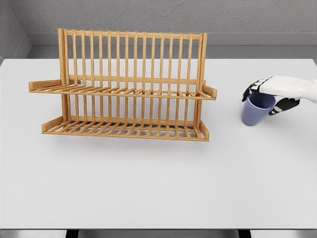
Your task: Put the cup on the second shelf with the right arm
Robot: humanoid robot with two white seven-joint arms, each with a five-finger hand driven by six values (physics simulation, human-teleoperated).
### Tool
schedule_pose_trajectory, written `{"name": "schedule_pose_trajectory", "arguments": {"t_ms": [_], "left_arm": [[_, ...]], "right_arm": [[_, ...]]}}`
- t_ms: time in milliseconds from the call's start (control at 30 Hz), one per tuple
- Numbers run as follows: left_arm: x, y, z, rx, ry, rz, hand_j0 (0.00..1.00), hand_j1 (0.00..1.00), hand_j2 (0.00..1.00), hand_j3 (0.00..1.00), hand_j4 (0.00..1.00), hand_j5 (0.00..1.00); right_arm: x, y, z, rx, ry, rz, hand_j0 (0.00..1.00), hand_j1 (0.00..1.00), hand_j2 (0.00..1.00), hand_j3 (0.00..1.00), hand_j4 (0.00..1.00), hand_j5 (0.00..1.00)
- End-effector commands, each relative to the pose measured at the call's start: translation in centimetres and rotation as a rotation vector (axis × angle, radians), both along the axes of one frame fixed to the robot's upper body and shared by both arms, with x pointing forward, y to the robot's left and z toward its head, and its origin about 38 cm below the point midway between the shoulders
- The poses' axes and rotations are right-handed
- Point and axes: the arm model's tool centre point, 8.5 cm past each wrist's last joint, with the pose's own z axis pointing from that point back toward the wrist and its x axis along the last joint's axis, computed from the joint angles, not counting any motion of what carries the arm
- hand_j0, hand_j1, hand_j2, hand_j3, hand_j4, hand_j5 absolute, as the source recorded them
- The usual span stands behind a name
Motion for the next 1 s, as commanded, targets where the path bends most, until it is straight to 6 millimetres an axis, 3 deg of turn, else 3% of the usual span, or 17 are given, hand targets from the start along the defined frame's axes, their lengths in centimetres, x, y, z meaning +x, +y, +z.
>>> {"name": "schedule_pose_trajectory", "arguments": {"t_ms": [0,300,600,967], "left_arm": [[0.0,0.0,0.0,0.000,0.001,0.000,1.00,1.00,1.00,1.00,1.00,1.00],[0.0,0.0,0.0,0.000,0.000,0.000,1.00,1.00,1.00,1.00,1.00,1.00],[0.0,0.0,0.0,0.000,0.001,0.000,1.00,1.00,1.00,1.00,1.00,1.00],[0.0,0.0,0.0,0.000,0.000,0.000,1.00,1.00,1.00,1.00,1.00,1.00]], "right_arm": [[0.0,-0.1,0.1,0.005,0.000,-0.004,0.59,0.59,0.59,0.59,0.59,0.59],[0.5,-0.4,1.9,0.006,-0.042,-0.010,0.59,0.59,0.59,0.59,0.59,0.59],[1.4,-0.4,5.2,0.011,-0.115,-0.013,0.60,0.60,0.60,0.60,0.60,0.60],[1.8,1.4,9.6,0.009,-0.218,0.045,0.60,0.60,0.60,0.60,0.60,0.60]]}}
